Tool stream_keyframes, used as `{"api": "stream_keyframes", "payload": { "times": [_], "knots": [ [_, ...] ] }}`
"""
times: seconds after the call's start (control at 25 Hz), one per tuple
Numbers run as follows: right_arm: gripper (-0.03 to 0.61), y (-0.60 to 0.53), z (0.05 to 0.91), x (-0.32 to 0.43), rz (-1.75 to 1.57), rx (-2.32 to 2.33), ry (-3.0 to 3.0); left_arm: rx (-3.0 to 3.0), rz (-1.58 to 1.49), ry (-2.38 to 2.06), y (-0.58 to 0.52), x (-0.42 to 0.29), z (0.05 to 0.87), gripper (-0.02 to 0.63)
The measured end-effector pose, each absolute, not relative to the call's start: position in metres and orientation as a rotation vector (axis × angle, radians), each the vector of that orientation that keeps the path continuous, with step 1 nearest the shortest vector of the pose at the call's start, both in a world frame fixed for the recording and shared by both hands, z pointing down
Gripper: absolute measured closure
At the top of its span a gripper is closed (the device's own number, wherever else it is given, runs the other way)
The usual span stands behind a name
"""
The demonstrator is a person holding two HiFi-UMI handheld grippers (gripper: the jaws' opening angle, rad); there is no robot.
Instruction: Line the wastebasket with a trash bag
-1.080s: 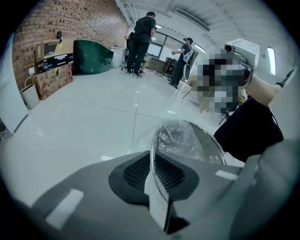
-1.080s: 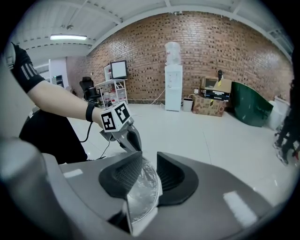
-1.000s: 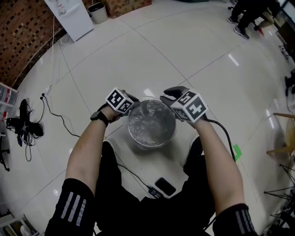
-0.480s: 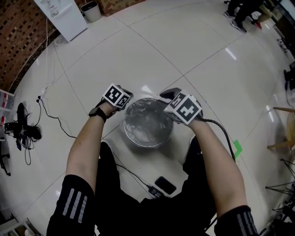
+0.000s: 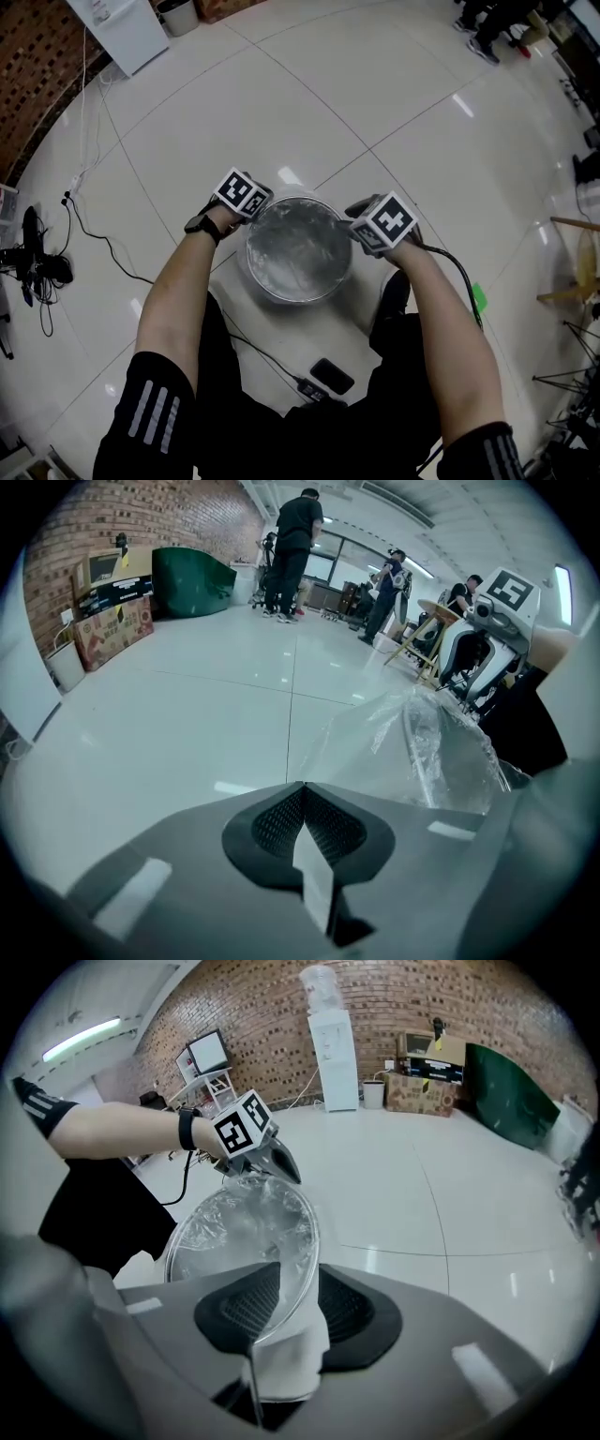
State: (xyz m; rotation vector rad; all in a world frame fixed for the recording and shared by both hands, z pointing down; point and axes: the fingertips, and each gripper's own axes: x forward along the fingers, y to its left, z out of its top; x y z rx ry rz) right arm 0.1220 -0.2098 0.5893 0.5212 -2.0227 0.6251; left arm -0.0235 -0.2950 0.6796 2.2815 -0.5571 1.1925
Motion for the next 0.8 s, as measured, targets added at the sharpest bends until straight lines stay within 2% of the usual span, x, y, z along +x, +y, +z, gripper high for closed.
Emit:
{"api": "stream_keyframes", "payload": {
  "times": [0.44, 0.8],
  "knots": [
    [0.439, -0.211, 0.583, 0.115, 0.508, 0.499, -2.006, 2.256, 1.241, -0.548, -0.304, -0.031, 0.700, 0.609],
    [0.439, -0.217, 0.561, 0.107, 0.445, 0.534, -2.045, 2.358, 1.290, -0.609, -0.314, -0.043, 0.656, 0.468]
  ]
}}
